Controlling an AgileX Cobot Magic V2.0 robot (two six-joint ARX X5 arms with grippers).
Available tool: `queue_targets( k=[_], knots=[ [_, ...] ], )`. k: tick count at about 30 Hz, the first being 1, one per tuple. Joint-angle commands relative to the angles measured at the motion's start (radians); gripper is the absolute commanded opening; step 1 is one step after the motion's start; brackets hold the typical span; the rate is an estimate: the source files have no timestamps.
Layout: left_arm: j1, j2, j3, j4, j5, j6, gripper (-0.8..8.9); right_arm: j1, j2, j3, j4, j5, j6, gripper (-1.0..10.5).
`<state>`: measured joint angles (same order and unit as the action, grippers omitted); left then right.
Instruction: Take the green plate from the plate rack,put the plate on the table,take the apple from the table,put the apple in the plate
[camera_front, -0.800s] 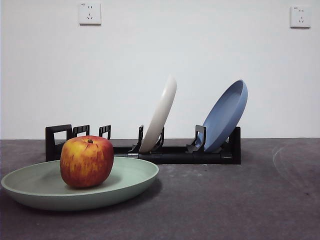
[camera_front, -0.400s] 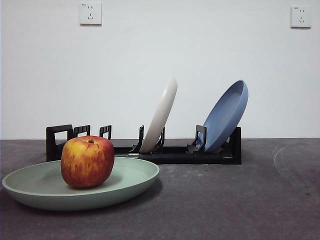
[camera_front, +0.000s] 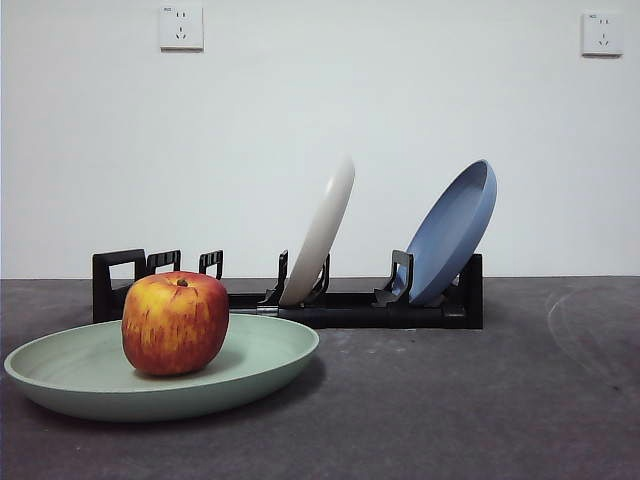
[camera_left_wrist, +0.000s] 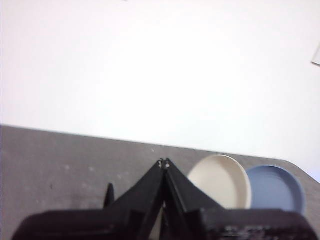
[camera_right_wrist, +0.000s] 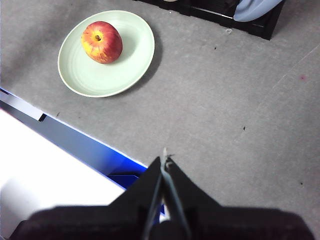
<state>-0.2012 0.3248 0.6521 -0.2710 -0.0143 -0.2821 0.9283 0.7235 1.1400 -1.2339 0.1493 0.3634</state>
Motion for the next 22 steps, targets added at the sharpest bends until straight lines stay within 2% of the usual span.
queue_targets(
  k=[1, 4, 8, 14, 19, 22],
  knots=[
    [0.071, -0.072, -0.161, 0.187, 0.08, 0.076, -0.03, 0.002, -0.001, -0.008, 0.004, 0.001, 0.01, -0.2],
    [0.105, -0.153, -0.317, 0.367, 0.152, 0.102, -0.03, 0.002, -0.001, -0.008, 0.004, 0.001, 0.01, -0.2],
    [0.12, -0.26, -0.465, 0.473, 0.151, 0.103, -0.03, 0.002, -0.001, -0.008, 0.004, 0.001, 0.01, -0.2],
    [0.135, -0.32, -0.585, 0.452, 0.089, 0.103, -0.03, 0.002, -0.001, -0.008, 0.004, 0.001, 0.01, -0.2],
    [0.14, -0.32, -0.625, 0.391, 0.016, 0.1, -0.03, 0.002, -0.001, -0.008, 0.003, 0.002, 0.01, -0.2],
    [0.143, -0.32, -0.643, 0.351, 0.01, 0.103, -0.03, 0.002, -0.001, -0.008, 0.003, 0.002, 0.01, -0.2]
  ],
)
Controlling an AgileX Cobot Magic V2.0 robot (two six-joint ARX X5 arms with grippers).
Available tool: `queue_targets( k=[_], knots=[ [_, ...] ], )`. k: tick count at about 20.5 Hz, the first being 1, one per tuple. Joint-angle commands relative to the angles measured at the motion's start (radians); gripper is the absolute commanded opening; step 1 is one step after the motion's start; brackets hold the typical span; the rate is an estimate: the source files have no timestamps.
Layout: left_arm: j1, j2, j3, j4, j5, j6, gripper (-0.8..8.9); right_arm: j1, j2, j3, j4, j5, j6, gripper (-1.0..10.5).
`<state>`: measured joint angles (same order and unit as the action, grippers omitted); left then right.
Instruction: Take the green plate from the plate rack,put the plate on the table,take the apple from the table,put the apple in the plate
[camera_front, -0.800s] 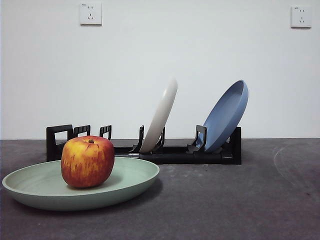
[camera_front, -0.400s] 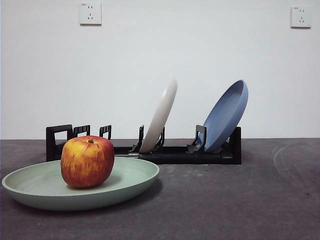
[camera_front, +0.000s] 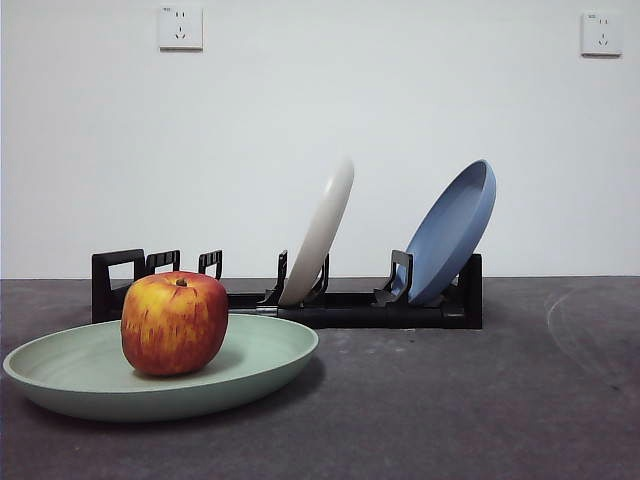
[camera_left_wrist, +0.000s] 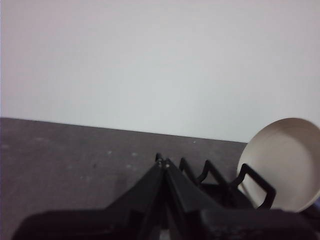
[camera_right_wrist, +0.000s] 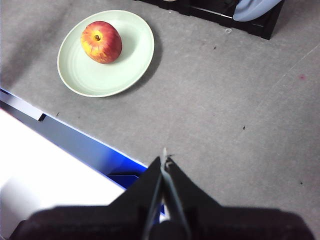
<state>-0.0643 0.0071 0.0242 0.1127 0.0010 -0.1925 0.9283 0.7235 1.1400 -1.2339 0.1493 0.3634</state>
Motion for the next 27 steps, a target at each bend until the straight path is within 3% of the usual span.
queue_targets(
  k=[1, 9, 27],
  knots=[
    [0.008, -0.003, -0.015, -0.062, -0.005, 0.014, -0.03, 0.002, -0.001, -0.008, 0.003, 0.002, 0.01, -0.2],
    [0.009, -0.003, -0.014, -0.287, -0.03, 0.024, -0.03, 0.002, -0.001, -0.008, 0.003, 0.002, 0.01, -0.2],
    [0.008, 0.013, -0.014, -0.278, -0.02, 0.047, -0.03, 0.002, -0.001, -0.008, 0.003, 0.005, 0.01, -0.2]
  ],
)
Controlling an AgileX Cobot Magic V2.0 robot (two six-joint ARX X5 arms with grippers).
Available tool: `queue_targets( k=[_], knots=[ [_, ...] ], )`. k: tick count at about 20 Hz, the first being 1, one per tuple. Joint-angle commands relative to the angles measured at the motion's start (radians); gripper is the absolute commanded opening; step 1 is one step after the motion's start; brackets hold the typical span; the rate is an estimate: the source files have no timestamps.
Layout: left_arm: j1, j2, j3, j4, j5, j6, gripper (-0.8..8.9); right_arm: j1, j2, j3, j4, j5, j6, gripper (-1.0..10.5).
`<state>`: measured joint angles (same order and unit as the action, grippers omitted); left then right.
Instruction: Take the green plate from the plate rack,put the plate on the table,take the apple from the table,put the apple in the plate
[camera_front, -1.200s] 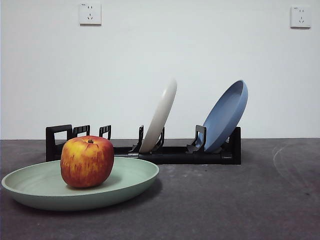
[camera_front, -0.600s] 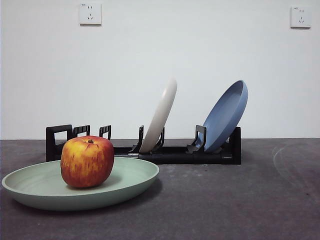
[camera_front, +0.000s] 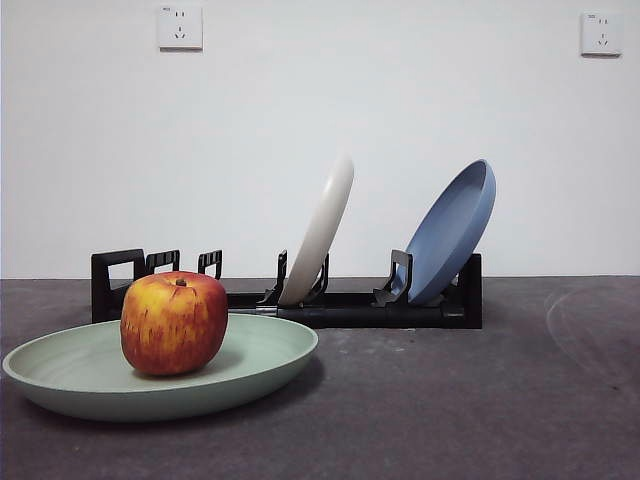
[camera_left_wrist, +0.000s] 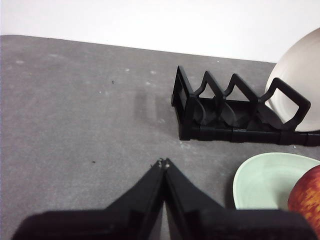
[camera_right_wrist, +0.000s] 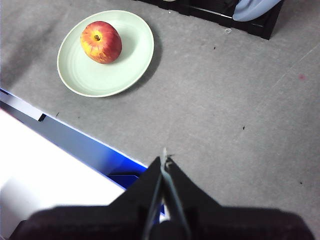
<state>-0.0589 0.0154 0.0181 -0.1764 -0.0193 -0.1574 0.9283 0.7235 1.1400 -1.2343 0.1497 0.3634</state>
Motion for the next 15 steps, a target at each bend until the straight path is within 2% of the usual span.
queue_targets(
  k=[1, 15],
  knots=[
    [0.003, 0.008, -0.008, 0.011, 0.0, 0.012, -0.03, 0.002, -0.001, -0.008, 0.003, 0.008, 0.01, -0.2],
    [0.003, 0.051, -0.008, 0.011, 0.0, 0.012, -0.03, 0.002, -0.001, -0.008, 0.006, 0.012, 0.002, -0.2]
  ],
)
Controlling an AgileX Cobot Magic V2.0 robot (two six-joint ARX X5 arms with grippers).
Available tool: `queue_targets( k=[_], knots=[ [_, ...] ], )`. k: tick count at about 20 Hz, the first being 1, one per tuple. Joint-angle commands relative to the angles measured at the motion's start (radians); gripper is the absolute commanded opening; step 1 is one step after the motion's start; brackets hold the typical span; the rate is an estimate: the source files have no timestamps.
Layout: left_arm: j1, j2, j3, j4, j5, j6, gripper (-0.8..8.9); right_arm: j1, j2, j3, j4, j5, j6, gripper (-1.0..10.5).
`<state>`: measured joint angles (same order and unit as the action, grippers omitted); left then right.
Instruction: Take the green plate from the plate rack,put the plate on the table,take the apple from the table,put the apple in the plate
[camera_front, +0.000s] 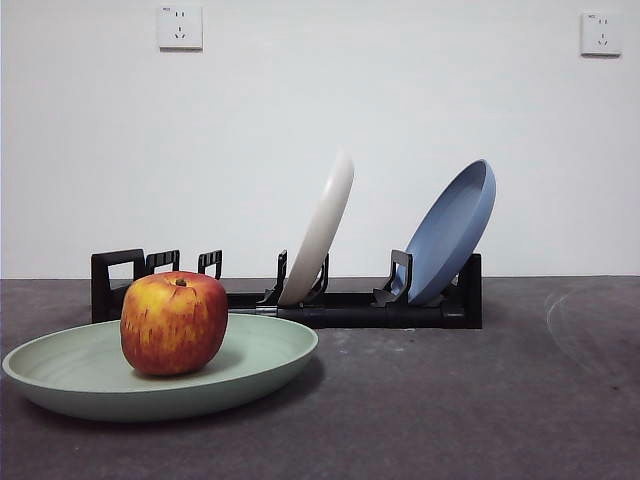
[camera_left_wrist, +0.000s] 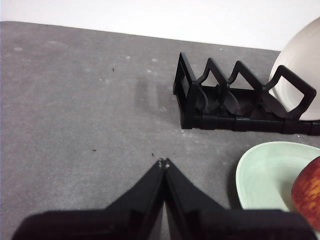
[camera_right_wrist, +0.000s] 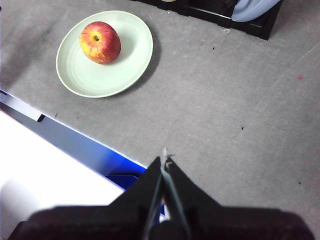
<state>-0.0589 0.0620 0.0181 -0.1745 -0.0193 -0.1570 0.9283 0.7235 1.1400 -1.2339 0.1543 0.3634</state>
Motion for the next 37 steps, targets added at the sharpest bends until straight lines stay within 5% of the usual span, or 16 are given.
queue_targets(
  k=[1, 4, 7, 9, 11, 13, 16, 19, 31, 37],
  knots=[
    [0.003, 0.006, -0.008, 0.009, 0.0, 0.011, -0.03, 0.002, -0.001, -0.008, 0.007, 0.011, -0.005, -0.2],
    [0.003, 0.011, -0.008, 0.009, 0.0, 0.011, -0.03, -0.003, -0.002, -0.008, 0.023, 0.106, -0.027, -0.2],
    [0.003, 0.013, -0.008, 0.009, 0.0, 0.011, -0.03, -0.04, -0.002, -0.021, 0.125, 0.283, -0.129, -0.2],
    [0.003, 0.013, -0.008, 0.009, 0.0, 0.011, -0.03, -0.107, -0.004, -0.069, 0.271, 0.29, -0.23, -0.2],
    [0.003, 0.014, -0.008, 0.009, 0.0, 0.011, -0.03, -0.206, -0.024, -0.161, 0.447, 0.225, -0.321, -0.2],
    [0.003, 0.017, -0.008, 0.009, 0.0, 0.011, -0.03, -0.383, -0.067, -0.357, 0.706, 0.056, -0.395, -0.2],
    [0.003, 0.017, -0.008, 0.009, 0.0, 0.011, -0.03, -0.615, -0.167, -0.701, 1.051, -0.153, -0.39, -0.2],
    [0.003, 0.017, -0.008, 0.009, 0.0, 0.011, -0.03, -0.757, -0.333, -0.982, 1.235, -0.179, -0.39, -0.2],
    [0.003, 0.017, -0.008, 0.01, 0.0, 0.011, -0.03, -0.902, -0.705, -1.125, 1.043, -0.159, -0.37, -0.2],
    [0.003, 0.019, -0.008, 0.01, 0.0, 0.011, -0.03, -0.903, -0.716, -1.125, 1.044, -0.154, -0.395, -0.2]
  ],
)
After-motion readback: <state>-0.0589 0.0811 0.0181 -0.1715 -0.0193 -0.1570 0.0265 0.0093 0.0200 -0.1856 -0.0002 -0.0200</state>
